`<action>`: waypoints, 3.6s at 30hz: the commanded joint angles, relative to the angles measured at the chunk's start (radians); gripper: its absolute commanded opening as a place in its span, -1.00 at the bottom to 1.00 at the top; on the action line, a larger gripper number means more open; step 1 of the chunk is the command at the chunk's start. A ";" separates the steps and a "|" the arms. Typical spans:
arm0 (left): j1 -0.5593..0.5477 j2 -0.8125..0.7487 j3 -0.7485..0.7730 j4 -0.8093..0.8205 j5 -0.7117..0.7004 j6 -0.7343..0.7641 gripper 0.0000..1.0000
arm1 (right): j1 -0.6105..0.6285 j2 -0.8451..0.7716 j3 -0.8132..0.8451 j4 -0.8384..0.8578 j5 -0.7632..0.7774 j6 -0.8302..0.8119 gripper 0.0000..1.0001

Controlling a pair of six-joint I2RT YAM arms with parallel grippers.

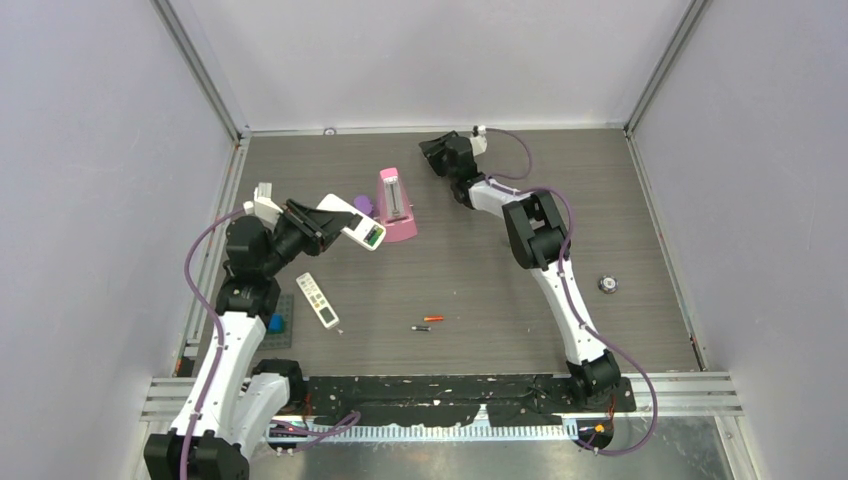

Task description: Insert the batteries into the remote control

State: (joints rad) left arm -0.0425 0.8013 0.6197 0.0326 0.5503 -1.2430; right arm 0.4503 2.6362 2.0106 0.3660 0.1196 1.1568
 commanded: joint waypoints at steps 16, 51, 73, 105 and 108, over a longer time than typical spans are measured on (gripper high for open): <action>0.007 0.053 0.032 0.061 0.022 0.014 -1.00 | -0.007 -0.008 0.035 -0.145 0.138 0.035 -0.23; 0.008 -0.076 -0.078 0.073 0.017 -0.009 -1.00 | -0.024 -0.560 -0.678 -0.544 0.185 0.030 -0.28; 0.007 0.019 -0.116 0.083 0.164 0.082 -1.00 | -0.087 -0.793 -0.592 -0.765 0.019 -0.874 -0.17; 0.007 0.050 -0.108 0.039 0.169 0.114 -1.00 | -0.090 -0.465 -0.330 -1.056 -0.098 -1.024 -0.86; 0.006 0.054 -0.111 0.046 0.170 0.114 -1.00 | -0.090 -0.488 -0.375 -1.039 -0.105 -0.935 -0.90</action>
State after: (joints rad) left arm -0.0391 0.8536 0.5026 0.0330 0.6933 -1.1427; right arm 0.3584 2.1815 1.6955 -0.6769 0.0544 0.1070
